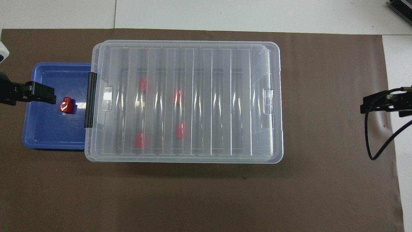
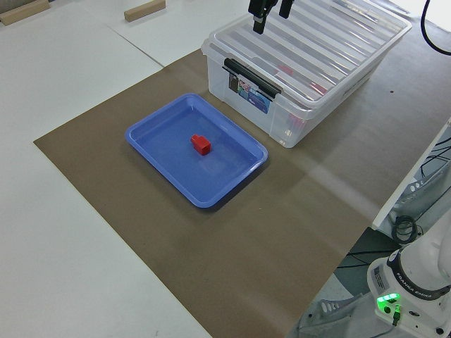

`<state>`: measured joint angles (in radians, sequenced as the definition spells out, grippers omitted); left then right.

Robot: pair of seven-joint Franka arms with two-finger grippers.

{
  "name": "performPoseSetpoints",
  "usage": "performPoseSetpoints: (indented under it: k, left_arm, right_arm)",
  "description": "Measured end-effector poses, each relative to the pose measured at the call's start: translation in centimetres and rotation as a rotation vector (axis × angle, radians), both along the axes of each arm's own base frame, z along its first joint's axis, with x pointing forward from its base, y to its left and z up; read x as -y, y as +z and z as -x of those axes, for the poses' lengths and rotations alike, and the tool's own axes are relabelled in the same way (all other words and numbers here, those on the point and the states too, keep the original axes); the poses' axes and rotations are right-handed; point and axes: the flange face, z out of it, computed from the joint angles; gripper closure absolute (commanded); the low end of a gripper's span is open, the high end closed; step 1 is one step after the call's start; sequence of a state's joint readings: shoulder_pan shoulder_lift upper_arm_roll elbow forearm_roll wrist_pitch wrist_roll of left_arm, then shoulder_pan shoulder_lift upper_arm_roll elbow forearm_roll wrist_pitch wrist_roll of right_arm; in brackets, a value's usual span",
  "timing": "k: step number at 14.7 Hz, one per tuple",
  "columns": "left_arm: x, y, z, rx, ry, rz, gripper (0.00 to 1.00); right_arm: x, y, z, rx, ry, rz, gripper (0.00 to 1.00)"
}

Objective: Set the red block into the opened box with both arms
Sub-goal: 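Move the right gripper in to grasp the clear lid's end handle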

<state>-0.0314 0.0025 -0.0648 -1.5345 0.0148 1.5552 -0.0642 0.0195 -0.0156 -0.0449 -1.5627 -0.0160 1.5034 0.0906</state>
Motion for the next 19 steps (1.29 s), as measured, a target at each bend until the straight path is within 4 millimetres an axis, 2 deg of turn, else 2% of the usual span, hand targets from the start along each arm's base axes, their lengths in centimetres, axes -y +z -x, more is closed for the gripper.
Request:
performPoseSetpoints:
  k: [5, 8, 11, 14, 17, 19]
  left_arm:
    - [0.0, 0.0, 0.0, 0.000, 0.000, 0.000, 0.00]
    - [0.0, 0.0, 0.0, 0.000, 0.000, 0.000, 0.00]
    - [-0.2, 0.0, -0.1, 0.004, 0.004, 0.000, 0.00]
    - [-1.5, -0.7, -0.6, 0.037, 0.027, 0.003, 0.00]
    - [-2.8, -3.9, -0.5, 0.075, 0.039, 0.002, 0.00]
    - [-4.8, -5.9, -0.5, 0.087, 0.018, -0.003, 0.00]
  right_arm:
    - [0.0, 0.1, -0.1, 0.008, 0.000, -0.003, 0.00]
    - [-0.7, -0.1, -0.8, 0.063, 0.011, -0.012, 0.00]
    - [-3.5, -1.9, -1.7, 0.103, 0.061, -0.015, 0.00]
    - [-6.4, -4.0, -2.5, 0.140, 0.104, -0.044, 0.00]
    - [-9.8, -7.4, -3.6, 0.149, 0.153, -0.056, 0.00]
    - [-11.6, -9.8, -4.5, 0.147, 0.180, -0.056, 0.00]
